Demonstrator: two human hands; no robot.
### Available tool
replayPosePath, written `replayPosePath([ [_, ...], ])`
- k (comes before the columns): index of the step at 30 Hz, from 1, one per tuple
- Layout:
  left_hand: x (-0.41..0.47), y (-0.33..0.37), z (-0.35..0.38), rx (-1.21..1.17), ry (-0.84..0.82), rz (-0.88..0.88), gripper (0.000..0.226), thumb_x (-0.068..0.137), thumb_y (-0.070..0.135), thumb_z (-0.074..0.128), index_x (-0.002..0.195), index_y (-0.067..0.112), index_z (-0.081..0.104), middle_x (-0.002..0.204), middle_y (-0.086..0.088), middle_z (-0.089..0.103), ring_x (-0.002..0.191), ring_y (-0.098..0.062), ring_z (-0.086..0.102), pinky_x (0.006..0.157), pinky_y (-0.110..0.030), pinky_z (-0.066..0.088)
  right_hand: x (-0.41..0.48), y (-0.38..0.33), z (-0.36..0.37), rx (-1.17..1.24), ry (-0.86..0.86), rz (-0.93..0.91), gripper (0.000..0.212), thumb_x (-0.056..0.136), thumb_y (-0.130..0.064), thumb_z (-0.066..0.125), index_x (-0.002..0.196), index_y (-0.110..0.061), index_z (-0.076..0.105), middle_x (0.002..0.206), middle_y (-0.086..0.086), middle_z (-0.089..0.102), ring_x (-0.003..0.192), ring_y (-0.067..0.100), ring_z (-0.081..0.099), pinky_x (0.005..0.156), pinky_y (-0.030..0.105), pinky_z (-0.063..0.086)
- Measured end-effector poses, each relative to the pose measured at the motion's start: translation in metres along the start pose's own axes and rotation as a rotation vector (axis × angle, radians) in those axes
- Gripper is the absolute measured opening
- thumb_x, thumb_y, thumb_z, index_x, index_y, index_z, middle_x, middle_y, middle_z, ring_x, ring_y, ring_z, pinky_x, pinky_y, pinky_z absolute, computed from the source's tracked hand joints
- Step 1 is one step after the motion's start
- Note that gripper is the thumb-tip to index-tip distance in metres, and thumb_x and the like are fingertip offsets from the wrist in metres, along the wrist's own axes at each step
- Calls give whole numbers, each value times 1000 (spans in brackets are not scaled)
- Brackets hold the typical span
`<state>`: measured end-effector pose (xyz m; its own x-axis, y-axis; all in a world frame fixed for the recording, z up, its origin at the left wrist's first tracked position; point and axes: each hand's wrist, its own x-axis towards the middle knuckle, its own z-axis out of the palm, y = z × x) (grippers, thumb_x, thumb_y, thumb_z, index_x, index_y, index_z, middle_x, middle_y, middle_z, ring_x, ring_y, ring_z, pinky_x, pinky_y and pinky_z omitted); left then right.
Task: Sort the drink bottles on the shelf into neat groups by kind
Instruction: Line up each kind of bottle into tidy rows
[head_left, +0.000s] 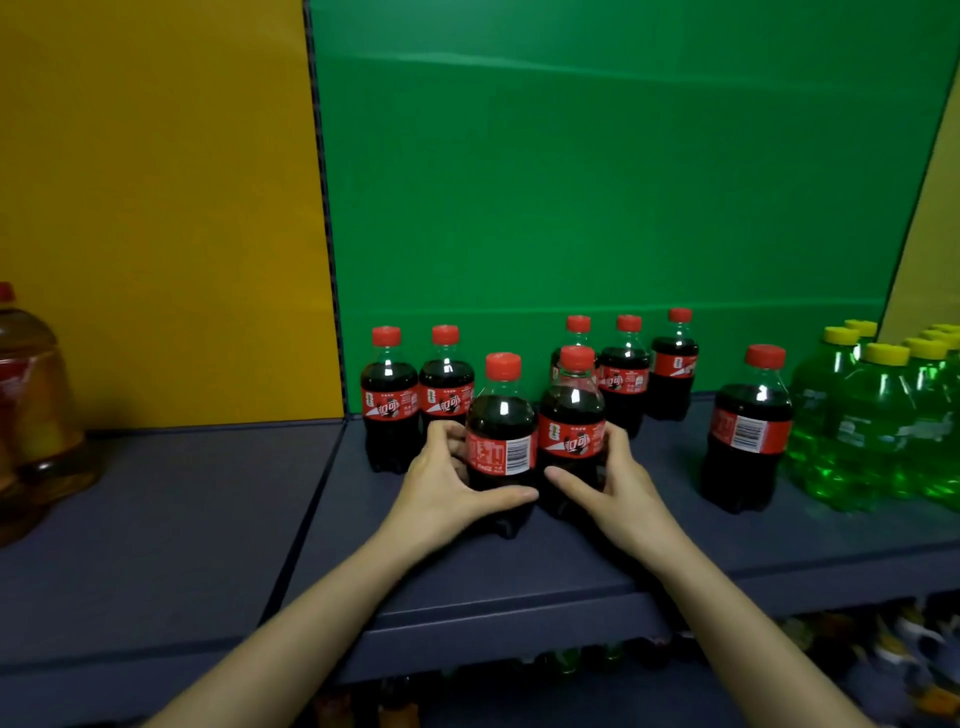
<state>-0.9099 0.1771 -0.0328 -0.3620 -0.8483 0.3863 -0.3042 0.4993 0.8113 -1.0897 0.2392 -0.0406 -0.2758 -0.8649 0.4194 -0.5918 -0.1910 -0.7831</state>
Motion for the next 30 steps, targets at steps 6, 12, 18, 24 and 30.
replayPosePath([
  [6,7,-20,-37,-145,-187,-71,68,53,30,85,110,13,50,105,-13,64,93,-19,64,84,-27,54,7,-1,13,-8,-77,-21,69,83,-37,64,137,-21,24,133,-5,50,126,15,42,106,37,36],
  [12,-3,-9,-22,-26,-156,-49,84,56,37,87,123,29,36,119,16,53,110,0,52,89,-17,43,11,-4,27,-10,-79,-31,72,81,-39,66,136,-19,26,133,-4,49,126,17,42,105,39,37],
  [18,2,-10,-19,59,117,-56,78,53,34,88,113,26,39,111,10,57,103,-7,55,87,-24,44,13,-6,30,-20,-121,-62,73,80,-41,65,138,-20,25,134,-4,48,127,15,41,105,36,36],
  [24,-2,-25,-58,-90,33,-113,74,49,21,90,113,20,53,112,5,64,101,-6,62,93,-27,49,15,-14,38,-8,-193,-81,72,80,-42,66,136,-24,27,132,-7,50,124,12,44,104,33,37],
  [30,0,-34,-78,-124,16,-152,60,65,0,79,114,22,54,110,5,64,99,-5,60,79,-16,46,22,-26,52,0,-257,-103,73,78,-38,70,135,-22,28,131,-9,51,122,9,46,104,30,38],
])
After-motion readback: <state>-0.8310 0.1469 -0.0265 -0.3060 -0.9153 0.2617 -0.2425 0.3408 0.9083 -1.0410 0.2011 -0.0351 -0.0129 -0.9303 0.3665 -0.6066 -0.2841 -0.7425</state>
